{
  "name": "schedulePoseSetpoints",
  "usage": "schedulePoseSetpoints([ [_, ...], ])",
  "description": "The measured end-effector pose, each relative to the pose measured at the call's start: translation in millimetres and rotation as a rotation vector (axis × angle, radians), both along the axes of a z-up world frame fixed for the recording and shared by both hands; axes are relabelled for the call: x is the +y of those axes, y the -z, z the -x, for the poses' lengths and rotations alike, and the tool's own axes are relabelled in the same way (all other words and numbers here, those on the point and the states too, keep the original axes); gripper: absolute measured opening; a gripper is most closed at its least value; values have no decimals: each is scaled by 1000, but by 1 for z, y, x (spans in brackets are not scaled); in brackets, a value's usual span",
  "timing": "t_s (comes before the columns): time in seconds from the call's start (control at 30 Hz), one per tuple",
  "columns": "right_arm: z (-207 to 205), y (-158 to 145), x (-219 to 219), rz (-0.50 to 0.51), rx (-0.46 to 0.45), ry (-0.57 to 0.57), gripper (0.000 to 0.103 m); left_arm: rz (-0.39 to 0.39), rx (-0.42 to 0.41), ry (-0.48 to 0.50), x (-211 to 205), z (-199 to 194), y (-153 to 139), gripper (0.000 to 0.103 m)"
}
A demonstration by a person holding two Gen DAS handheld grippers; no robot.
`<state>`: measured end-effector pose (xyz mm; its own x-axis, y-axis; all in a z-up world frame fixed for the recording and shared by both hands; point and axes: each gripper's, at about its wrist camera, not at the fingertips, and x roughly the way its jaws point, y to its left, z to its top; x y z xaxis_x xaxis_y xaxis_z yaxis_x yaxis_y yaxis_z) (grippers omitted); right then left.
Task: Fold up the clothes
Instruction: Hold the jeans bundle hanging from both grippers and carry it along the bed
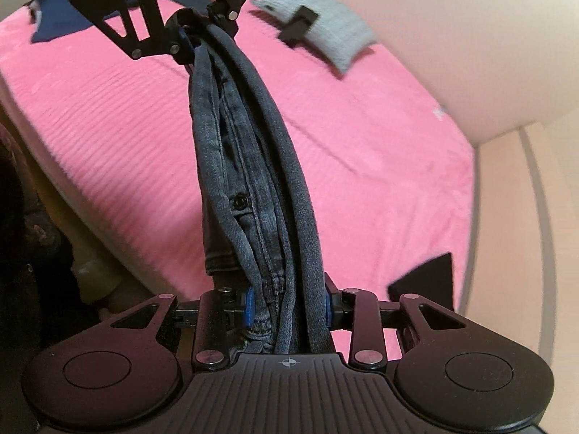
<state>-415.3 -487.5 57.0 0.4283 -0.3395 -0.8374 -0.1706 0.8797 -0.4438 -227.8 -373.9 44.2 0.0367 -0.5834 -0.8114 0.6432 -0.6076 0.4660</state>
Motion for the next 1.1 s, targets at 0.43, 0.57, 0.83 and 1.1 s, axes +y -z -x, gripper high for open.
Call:
schedulePoseSetpoints([
  [0.43,-4,-3,-6,9,23,49,32,54,18,43,-23,-11,-22,21],
  [0.57,-4,-1,-7,0,27,46,32,51,18,45,-29,-11,-20,21],
  [0.83,-5,2,-17,-10,25,46,32,45,16,31,-40,-9,-14,21],
  [1.1,8,9,-62,-20,6,84,32,33,-4,83,-66,1,-10,21],
])
